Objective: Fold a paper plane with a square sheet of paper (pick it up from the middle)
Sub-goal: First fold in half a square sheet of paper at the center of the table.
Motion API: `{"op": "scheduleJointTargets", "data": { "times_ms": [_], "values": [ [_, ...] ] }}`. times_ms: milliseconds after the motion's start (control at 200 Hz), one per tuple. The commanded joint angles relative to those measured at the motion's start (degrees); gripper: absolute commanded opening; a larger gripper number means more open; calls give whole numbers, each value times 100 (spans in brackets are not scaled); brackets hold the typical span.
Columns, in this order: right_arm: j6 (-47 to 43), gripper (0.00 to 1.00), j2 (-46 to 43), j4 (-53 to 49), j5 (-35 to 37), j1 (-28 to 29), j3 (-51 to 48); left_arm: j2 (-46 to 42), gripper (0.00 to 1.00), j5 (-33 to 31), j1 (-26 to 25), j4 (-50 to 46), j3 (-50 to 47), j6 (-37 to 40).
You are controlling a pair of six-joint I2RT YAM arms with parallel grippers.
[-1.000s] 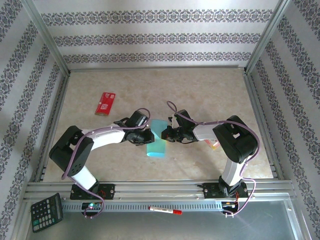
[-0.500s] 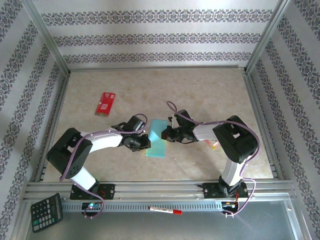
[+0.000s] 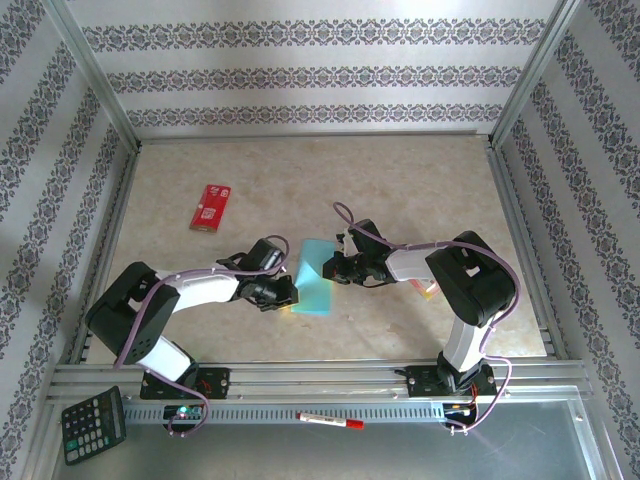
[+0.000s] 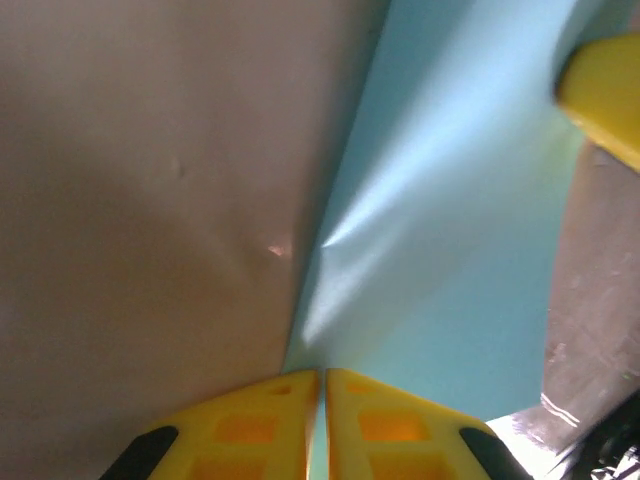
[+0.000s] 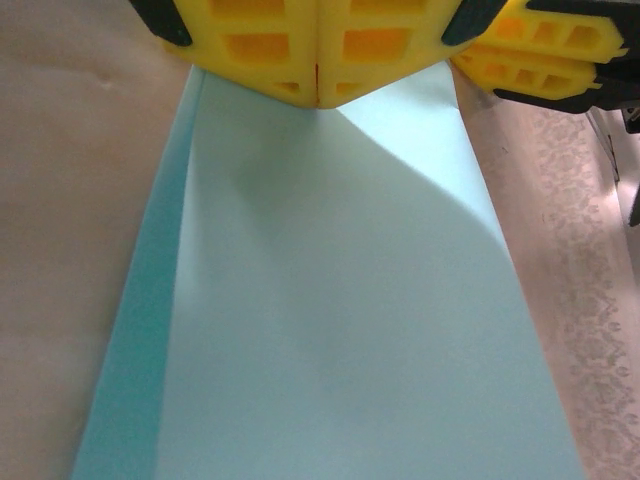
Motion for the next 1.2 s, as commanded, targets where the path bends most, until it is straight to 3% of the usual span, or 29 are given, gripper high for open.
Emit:
{"op": "scheduleJointTargets", "data": {
  "times_ms": [0, 250, 659, 889, 1194],
  "values": [
    [-185, 0, 352, -960, 788, -19, -286, 41, 13, 89, -11, 90, -270, -168],
    [-177, 0, 348, -943, 788, -12, -304, -473, 14, 505, -49, 805, -521, -498],
    [-191, 0, 322, -950, 797, -28, -356, -375, 14, -297, 0, -696, -260, 90],
    [-202, 0, 299, -969, 797, -39, -339, -804, 17, 25, 9, -357, 128, 220],
    [-173, 0, 277, -952, 806, -39, -350, 518, 11, 391, 377, 88, 1346, 422]
  ]
}}
